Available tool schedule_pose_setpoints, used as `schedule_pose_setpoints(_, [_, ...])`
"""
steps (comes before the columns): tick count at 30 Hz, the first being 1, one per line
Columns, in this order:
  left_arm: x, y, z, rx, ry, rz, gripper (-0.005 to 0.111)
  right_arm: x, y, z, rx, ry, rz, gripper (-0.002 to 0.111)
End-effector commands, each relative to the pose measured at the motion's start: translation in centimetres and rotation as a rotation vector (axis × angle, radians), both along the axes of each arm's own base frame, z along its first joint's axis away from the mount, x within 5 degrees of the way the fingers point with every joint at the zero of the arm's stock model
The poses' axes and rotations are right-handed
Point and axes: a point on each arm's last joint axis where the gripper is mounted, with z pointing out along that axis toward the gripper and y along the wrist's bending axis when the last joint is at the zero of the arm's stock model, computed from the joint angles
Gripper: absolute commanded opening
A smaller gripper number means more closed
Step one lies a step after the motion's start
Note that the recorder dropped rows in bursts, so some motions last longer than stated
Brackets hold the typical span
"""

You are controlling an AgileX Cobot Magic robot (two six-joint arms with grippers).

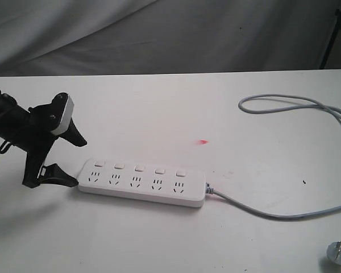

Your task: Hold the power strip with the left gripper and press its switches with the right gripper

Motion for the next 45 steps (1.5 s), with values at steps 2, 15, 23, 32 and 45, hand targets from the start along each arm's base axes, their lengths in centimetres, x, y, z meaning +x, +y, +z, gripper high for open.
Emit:
schedule_pose_setpoints(2, [-0.1,-1.1,-0.6,0.0,0.009,-0.028,0.086,0.0,0.0,-0.1,-0.013,-0.004,-0.002,0.0])
schedule_pose_setpoints(15, [0.1,-1.5,-2.1,0.011,0.04,-0.036,0.086,0.0,0.0,-0.1,-0.013,-0.004,-0.002,0.0])
schedule_pose_setpoints(23, [0.1,-1.6,-2.2,-0.01,0.055,-0.018,0.086,0.0,0.0,-0.1,-0.013,-0.004,-0.002,0.0])
schedule_pose_setpoints(32, [-0.1,-1.6,-2.3,0.003,0.068,-0.027,0.086,0.0,0.0,-0.1,-0.013,-0.004,-0.002,0.0])
schedule_pose_setpoints(45, [-0.3,-1.6,-3.4,0.003,0.12,-0.019,0.086,0.0,0.0,-0.1,-0.013,-0.004,-0.002,0.0])
